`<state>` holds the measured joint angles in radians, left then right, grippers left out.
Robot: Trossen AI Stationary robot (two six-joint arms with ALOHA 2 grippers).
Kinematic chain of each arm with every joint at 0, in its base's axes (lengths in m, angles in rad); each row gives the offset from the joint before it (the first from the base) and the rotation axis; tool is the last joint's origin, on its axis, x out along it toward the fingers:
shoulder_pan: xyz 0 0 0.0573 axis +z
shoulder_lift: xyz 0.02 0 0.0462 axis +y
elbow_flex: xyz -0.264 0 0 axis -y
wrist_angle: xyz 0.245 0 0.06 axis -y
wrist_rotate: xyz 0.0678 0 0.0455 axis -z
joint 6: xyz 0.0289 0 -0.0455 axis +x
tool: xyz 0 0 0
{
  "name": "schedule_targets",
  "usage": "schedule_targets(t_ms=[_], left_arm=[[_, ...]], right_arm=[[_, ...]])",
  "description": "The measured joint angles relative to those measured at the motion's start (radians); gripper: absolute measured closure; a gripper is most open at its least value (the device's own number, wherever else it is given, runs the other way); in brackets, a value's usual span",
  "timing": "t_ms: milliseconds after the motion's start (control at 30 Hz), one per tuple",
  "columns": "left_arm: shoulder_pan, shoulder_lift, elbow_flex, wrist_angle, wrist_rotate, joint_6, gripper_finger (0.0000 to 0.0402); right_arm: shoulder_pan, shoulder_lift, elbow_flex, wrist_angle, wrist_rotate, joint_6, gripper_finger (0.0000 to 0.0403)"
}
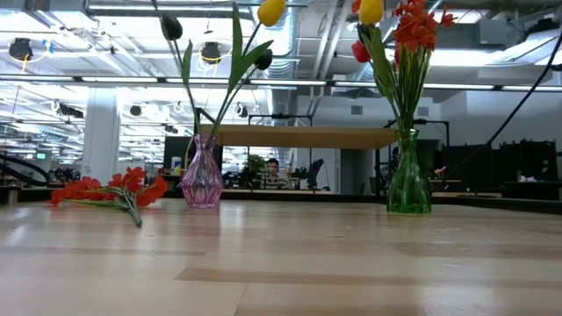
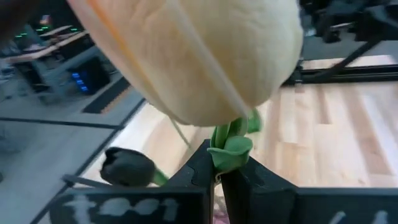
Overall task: Pick and place flowers into a vace then onto a shelf
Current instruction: Put the light orange tulip into the purple vase
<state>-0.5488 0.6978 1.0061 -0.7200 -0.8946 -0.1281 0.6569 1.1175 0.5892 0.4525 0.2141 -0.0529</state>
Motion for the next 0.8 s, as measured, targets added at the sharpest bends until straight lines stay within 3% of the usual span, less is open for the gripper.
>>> schedule_targets(t_ms=[233, 533, 800], left_arm=[[0.125, 0.023, 0.0, 0.119, 0.115, 0.093, 0.0401], [0.233, 0.074, 0.0, 0.136, 0.312, 0.099, 0.0401], [0.274, 0.075, 0.0, 0.113, 0.359, 0.088, 0.0401]], right_arm=[[-0.046, 0.0, 0.0, -0.015, 0.0, 0.008, 0.0327], [-0.087, 0.0, 0.0, -0.004, -0.001, 0.045, 0.0327], [-0.111, 0.0, 0.0, -0.026, -0.003, 0.061, 0.0327]])
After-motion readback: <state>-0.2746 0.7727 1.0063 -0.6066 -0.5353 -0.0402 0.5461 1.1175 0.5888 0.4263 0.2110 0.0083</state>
